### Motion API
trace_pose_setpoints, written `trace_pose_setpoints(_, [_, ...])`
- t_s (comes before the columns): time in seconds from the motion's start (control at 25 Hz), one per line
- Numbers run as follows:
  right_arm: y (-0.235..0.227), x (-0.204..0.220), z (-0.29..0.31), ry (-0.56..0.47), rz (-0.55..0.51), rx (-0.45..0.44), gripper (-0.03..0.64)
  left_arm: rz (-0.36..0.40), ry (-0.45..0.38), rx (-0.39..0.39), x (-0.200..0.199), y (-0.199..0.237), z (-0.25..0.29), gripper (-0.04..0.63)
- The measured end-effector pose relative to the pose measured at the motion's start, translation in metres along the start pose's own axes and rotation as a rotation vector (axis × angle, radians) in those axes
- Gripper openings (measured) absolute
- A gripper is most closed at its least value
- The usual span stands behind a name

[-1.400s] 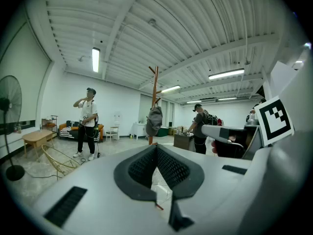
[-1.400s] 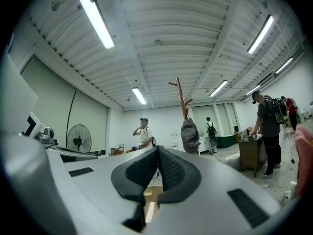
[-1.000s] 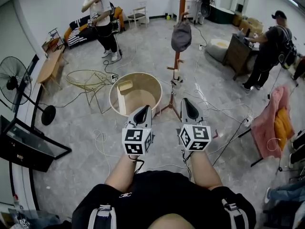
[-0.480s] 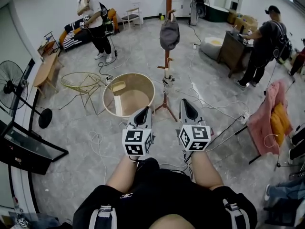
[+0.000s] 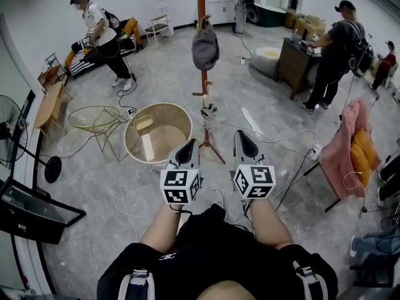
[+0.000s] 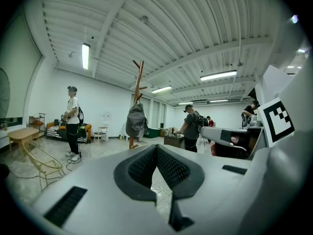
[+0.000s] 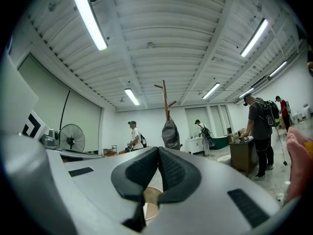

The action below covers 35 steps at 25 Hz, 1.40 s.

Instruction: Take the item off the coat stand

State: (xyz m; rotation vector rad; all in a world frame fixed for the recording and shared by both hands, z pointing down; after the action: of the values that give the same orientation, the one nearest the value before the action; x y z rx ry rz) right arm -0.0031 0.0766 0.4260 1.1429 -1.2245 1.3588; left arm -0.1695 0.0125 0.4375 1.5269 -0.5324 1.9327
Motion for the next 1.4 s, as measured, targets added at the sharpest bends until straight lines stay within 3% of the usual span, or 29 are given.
trace_pose_setpoints(0.32, [-0.052, -0.003, 0.067, -0.009, 0.013, 0.0, 0.016, 0.011, -0.003, 0.026, -0.012, 0.006, 0.087, 0.017])
trace_pose_setpoints(0.96, [-0.133, -0.058, 0.301, -0.04, -0.032, -0.105, 0.017, -0.035, -0.026, -0.052, -0.09, 0.107, 0.304, 0.017])
trace_pose_setpoints(1.32, [-0.166, -0.087, 0.399, -0.079, -0.029, -0.179, 0.018, -0.043, -0.034, -0.113, -0.122, 0.148, 0.386, 0.017])
trace_pose_setpoints(1.4, [-0.171, -0.099, 0.409, -0.097, -0.028, -0.238, 0.099, -0.047, -0.023, -0.136, -0.127, 0.147, 0.394, 0.017])
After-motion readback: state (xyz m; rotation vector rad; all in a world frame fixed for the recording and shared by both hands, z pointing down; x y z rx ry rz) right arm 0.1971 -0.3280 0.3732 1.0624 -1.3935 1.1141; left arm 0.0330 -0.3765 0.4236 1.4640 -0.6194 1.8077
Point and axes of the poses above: the fingertips, and each gripper's own axes: z forward along the fingers, y to its left, x out of its underside, the point moved 6 cm from there along -z, backward along the fingers, and after that the axes turned 8 degrees about y, right-handed, at the moved point
